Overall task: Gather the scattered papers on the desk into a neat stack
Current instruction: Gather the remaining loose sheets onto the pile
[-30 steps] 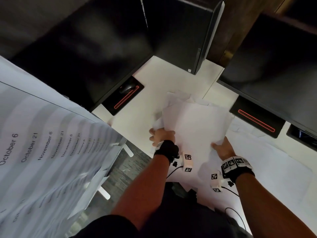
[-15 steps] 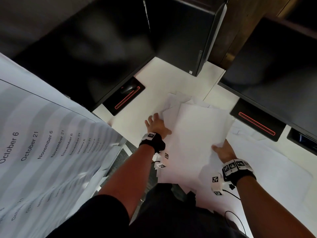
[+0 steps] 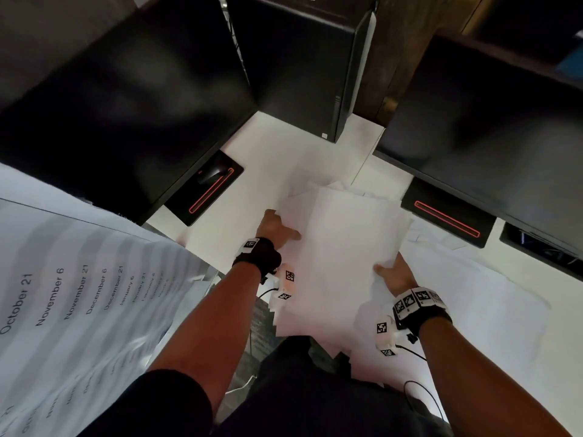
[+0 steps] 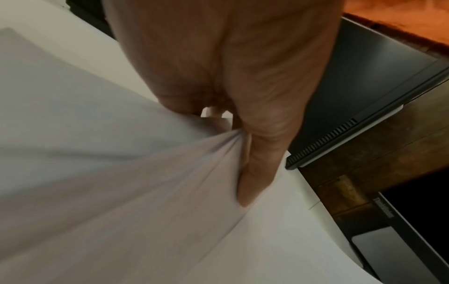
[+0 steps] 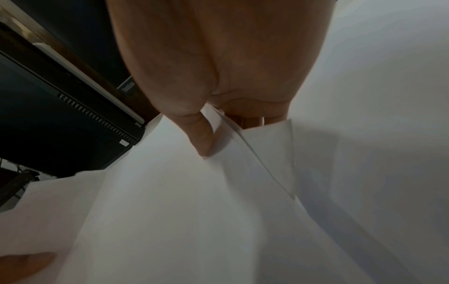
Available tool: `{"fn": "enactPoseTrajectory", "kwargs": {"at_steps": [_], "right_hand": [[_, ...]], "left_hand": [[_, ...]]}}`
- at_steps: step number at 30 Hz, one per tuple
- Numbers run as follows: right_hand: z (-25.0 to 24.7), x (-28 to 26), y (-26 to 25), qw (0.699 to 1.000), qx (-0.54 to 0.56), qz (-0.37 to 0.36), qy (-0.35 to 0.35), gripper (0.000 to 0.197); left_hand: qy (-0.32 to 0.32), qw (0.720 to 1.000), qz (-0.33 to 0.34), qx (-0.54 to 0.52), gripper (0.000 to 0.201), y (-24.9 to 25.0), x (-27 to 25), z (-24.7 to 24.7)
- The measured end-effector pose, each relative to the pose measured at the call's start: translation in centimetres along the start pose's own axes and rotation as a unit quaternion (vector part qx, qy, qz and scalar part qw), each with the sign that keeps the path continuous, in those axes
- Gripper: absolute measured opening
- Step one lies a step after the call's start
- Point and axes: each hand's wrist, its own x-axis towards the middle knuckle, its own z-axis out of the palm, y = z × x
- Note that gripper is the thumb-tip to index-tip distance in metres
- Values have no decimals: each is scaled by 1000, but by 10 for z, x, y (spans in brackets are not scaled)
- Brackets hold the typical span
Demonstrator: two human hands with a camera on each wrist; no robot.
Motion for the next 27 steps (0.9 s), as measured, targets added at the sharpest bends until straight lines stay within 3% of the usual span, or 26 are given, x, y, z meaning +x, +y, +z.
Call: {"fn": "enactPoseTrajectory", "kwargs": {"at_steps": [4,6,9,12,15,17,18,20,22,24,25,27], "right_hand": [[-2,3,7,999,20,20,24,61],[-5,4,15,998,41,27,41,73],[-9,8,27,997,52,29,42,80],[-8,6,29,997,69,27,14,77],[-10,-1,25,998,67,13,-1,73],[-10,-4,24,999,50,6,-8,70],[-10,-5,25,999,49,2,-14,70],[-12,-7,27,997,62,0,-35,63],[-21,-12,30,997,72,-5,-26,46],[-36,-17,41,995,82,-12,62,33],[-46,-19,52,989,72,5,131,32],[-69,-23,82,959,32,99,265,42]], "left_hand": [[-18,998,10,57,61,-3,1,-2],[5,989,59,137,62,2,0,-2],[43,933,176,312,70,14,-6,0],[34,894,205,397,83,19,-1,0],[39,867,234,439,75,23,-2,5],[18,886,220,408,78,26,-2,6],[2,912,195,362,78,23,1,4],[-45,972,125,195,80,12,13,-2],[-65,997,52,-3,64,1,13,-2],[-96,988,28,-114,30,-4,-2,0],[-102,985,25,-135,28,-8,-9,2],[-115,975,18,-188,41,-15,-16,6]]}}
